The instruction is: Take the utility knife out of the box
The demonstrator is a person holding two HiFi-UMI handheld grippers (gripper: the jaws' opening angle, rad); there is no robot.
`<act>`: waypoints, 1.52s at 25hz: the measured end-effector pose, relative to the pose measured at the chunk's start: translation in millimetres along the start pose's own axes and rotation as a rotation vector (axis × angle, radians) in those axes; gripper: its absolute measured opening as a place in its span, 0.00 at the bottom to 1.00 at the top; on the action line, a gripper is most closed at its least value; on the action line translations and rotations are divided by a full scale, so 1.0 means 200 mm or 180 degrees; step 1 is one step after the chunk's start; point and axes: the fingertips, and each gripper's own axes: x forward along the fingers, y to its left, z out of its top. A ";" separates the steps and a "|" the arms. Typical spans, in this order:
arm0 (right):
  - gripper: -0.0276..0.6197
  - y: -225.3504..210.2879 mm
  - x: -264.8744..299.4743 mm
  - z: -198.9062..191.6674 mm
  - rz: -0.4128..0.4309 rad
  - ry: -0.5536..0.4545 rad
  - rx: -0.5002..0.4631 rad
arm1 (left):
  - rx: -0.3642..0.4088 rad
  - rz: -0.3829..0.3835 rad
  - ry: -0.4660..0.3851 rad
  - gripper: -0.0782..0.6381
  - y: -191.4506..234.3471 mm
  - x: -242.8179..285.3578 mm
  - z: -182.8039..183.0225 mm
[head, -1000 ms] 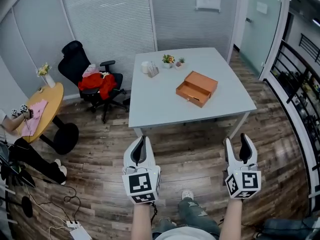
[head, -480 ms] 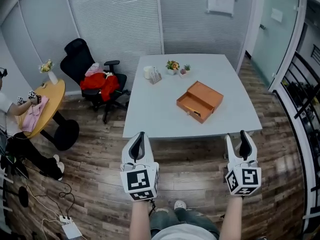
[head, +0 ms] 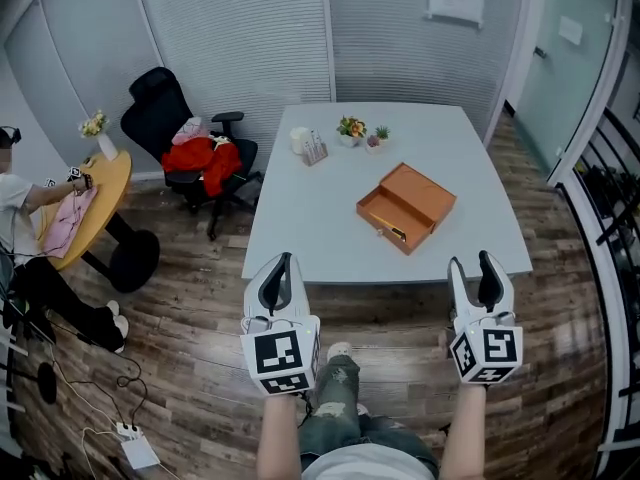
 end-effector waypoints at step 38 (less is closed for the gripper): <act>0.39 -0.03 1.45 -0.24 0.0038 0.0466 -0.0186 | -0.0053 -0.0211 0.0187 0.11 0.40 1.43 -0.16</act>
